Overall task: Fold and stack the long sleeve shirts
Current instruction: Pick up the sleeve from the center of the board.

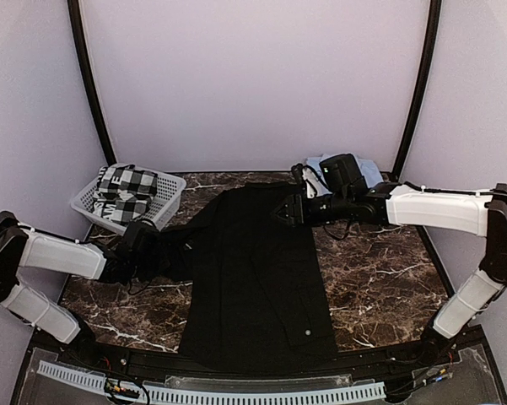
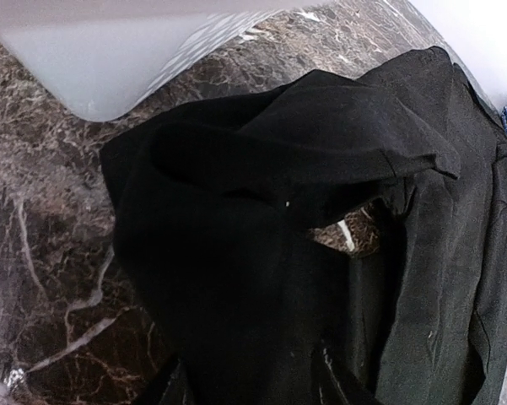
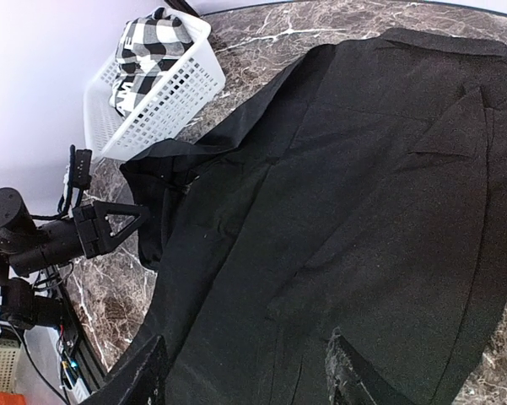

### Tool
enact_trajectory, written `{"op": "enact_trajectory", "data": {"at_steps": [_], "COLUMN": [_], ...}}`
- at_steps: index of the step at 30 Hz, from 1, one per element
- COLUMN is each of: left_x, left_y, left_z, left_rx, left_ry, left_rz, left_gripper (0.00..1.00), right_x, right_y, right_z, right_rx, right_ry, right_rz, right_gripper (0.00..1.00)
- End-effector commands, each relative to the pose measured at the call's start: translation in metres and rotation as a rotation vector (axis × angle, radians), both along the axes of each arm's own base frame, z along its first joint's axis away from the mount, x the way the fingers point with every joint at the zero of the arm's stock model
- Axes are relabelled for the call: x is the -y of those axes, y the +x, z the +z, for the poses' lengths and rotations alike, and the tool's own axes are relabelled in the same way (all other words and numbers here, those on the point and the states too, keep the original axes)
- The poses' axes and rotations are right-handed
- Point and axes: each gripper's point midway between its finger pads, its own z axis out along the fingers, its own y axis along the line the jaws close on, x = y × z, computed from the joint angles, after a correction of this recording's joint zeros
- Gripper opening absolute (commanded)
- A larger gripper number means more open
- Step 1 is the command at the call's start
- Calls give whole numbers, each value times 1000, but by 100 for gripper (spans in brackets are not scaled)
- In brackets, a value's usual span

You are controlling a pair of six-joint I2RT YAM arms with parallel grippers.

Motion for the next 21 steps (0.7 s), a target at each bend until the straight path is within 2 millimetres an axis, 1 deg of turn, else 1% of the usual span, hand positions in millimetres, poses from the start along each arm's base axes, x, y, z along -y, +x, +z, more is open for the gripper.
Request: {"op": "enact_trajectory", "data": {"at_steps": [1,2,3,4,5,6,7,8,9,10,11,12,13,14,15,18,19,20,21], "left_x": [12,11,9,7,2,-1,-6,-11,-18,-21,-25,-28,-31,-32,-33,-33,-30,-29,-26], "left_y": [10,10,10,9,8,8,11,9,9,10,12,12,14,15,16,20,23,24,27], "left_z": [1,-2,-2,-2,2,4,15,17,28,35,49,56,70,76,90,115,128,134,145], "left_rx": [0,-8,-7,-9,-1,6,37,35,61,81,117,137,173,191,228,297,327,342,368], "left_ry": [-37,-32,-25,-20,-6,5,17,39,58,73,81,100,102,118,116,149,157,162,170], "left_rz": [-17,-11,-3,5,19,29,53,61,82,84,99,94,106,98,98,57,35,23,2], "left_gripper": [43,36,33,25,22,15,12,6,3,1,0,0,0,0,0,0,0,0,0], "right_x": [-2,-2,-1,0,1,1,2,3,3,4,4,4,5,5,5,4,4,4,5], "right_y": [-3,-4,-5,-5,-7,-7,-8,-9,-10,-10,-10,-10,-10,-9,-9,-8,-9,-9,-8], "right_z": [17,17,17,18,18,19,20,20,21,22,23,25,27,28,29,33,34,34,36], "right_rx": [46,45,46,48,47,49,51,50,52,55,57,62,66,69,72,77,80,80,82], "right_ry": [43,46,48,50,51,55,58,59,60,62,63,65,65,67,67,69,71,70,70], "right_rz": [-6,-6,-6,-7,-6,-7,-7,-7,-7,-8,-8,-10,-11,-13,-11,-11,-11,-11,-13], "right_gripper": [61,61,61,61,61,61,61,61,61,61,61,61,61,61,61,61,61,61,61]}}
